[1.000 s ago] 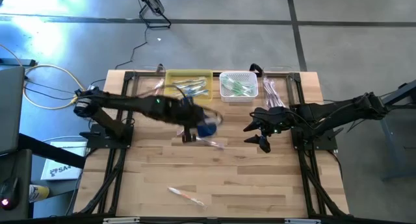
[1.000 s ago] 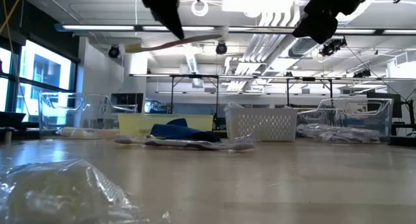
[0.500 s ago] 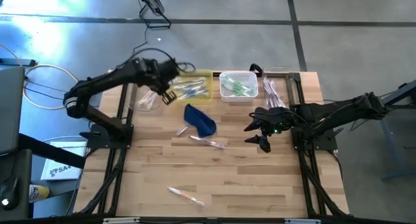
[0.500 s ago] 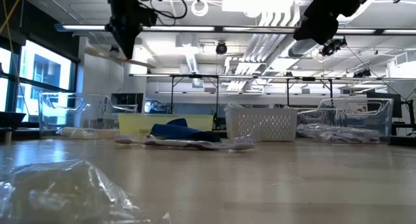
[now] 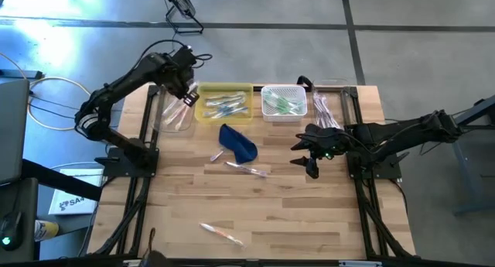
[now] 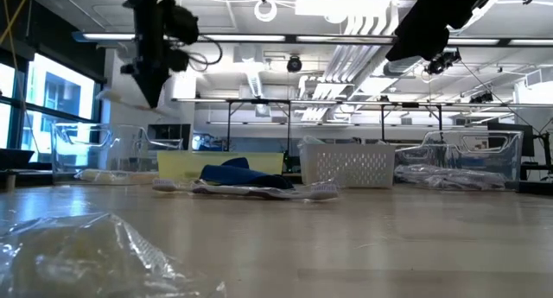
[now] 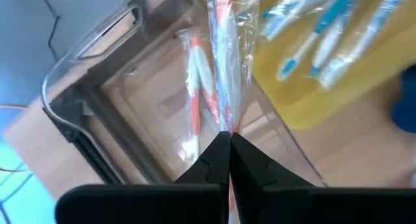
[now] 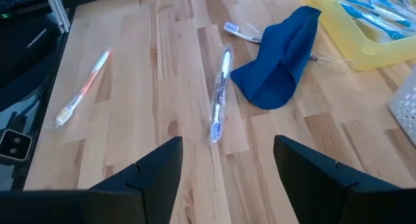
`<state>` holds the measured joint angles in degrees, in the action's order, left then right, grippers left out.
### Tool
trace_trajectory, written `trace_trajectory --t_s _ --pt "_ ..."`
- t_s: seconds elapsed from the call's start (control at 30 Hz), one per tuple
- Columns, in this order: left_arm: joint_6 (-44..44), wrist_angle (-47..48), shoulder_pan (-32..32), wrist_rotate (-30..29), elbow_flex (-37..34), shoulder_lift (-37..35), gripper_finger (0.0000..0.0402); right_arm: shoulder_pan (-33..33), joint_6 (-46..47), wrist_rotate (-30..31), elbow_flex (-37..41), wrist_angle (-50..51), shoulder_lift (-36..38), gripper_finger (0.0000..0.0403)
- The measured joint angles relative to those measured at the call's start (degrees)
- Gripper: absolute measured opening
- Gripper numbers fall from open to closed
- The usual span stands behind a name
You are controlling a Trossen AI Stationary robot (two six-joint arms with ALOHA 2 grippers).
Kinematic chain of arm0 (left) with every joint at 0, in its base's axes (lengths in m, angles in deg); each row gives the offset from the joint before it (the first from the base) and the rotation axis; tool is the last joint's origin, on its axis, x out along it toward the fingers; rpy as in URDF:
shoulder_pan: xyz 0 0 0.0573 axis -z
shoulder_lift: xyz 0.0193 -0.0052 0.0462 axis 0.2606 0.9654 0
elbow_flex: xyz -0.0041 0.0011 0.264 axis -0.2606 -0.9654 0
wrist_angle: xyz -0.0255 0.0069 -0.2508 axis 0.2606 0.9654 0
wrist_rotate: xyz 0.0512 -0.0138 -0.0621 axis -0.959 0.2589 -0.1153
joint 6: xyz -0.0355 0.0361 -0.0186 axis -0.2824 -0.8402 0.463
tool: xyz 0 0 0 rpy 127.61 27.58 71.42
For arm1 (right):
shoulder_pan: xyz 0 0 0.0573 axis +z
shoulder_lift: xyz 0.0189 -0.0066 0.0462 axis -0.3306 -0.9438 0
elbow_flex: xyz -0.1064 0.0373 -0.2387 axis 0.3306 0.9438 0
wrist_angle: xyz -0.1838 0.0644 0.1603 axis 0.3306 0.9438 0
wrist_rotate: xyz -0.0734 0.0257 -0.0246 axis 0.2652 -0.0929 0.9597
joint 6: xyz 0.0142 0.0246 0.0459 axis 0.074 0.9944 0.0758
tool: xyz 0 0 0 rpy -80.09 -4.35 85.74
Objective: Pick & Place Toothbrushes
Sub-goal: Put the orange toothbrush into the left transparent bin
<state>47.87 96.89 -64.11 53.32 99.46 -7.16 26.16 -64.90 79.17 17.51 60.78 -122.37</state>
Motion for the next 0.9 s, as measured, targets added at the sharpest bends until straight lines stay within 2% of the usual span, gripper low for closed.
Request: trace_trajectory --t_s 0.2,0.37,0.57,0.9 --pt "-0.2 -10.3 -3.8 2.6 -9.4 0.0 0.0 0.0 0.1 0.1 0.0 0.1 0.0 0.0234" --pt "-0.9 -14.1 -6.4 2.4 -14.3 0.0 0.0 0.0 0.4 1.2 0.0 0.1 0.0 0.0234" --pt "-1.3 -14.1 -10.2 2.0 -17.7 0.0 0.0 0.0 0.6 1.3 0.0 0.1 0.0 0.0234" --pt "-1.1 -17.3 -10.3 1.3 -17.9 0.3 0.0 0.0 0.6 1.2 0.0 0.0 0.0 0.0234"
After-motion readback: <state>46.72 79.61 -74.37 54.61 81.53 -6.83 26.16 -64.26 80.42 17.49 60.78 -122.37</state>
